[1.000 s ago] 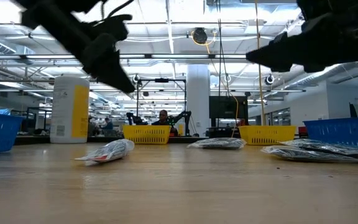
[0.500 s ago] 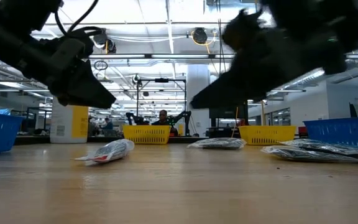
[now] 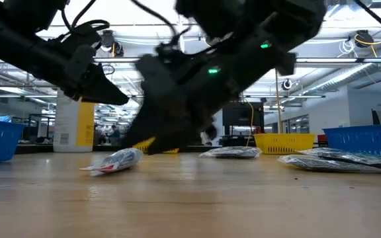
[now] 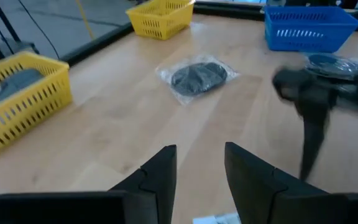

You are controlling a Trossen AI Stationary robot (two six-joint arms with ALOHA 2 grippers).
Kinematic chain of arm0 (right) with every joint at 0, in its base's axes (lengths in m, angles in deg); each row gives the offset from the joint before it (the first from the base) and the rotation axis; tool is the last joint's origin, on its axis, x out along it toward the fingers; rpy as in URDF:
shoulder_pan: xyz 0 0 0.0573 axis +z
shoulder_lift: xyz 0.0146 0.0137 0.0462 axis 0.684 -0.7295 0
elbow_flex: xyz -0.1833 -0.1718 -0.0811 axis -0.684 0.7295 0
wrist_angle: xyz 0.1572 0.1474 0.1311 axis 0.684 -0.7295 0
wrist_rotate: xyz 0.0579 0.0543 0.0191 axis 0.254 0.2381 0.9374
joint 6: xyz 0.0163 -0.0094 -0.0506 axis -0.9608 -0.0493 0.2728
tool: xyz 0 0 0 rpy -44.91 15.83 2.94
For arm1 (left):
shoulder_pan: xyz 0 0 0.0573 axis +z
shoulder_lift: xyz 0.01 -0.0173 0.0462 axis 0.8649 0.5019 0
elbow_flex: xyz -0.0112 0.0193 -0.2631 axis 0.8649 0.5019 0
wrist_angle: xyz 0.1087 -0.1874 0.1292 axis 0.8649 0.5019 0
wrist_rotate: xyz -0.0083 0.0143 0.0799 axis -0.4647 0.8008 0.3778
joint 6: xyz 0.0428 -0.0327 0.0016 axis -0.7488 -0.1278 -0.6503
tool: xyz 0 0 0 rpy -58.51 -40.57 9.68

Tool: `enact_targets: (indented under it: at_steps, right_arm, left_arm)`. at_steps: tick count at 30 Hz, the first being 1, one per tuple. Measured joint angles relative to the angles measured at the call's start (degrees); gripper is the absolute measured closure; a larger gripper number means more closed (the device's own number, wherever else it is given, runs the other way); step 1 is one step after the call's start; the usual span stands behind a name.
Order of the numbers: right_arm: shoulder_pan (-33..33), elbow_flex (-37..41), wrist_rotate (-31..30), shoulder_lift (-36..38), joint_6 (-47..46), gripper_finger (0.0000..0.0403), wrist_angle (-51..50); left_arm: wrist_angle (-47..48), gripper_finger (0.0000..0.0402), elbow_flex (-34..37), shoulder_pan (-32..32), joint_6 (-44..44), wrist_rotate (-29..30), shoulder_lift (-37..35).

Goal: Pick & Place Travel size toiletries
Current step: Put the white toothpaste into the right blue bin

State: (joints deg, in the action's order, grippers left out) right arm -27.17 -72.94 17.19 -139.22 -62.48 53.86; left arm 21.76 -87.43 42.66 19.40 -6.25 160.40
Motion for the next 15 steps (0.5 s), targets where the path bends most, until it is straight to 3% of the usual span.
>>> enact_targets:
  at_steps: [7, 15]
  right_arm:
    - [0.4, -7.2, 0.3, -7.3, -1.7, 0.0151, 0.0]
    - [0.7, -7.6, 1.7, -6.4, 3.4, 0.0184, -9.3]
  left_arm:
    - [-1.6, 0.0262, 0.0, 2.7, -4.2, -0.1, 0.0]
    - [-1.3, 0.0265, 0.0, 4.1, -3.1, -2.8, 0.0]
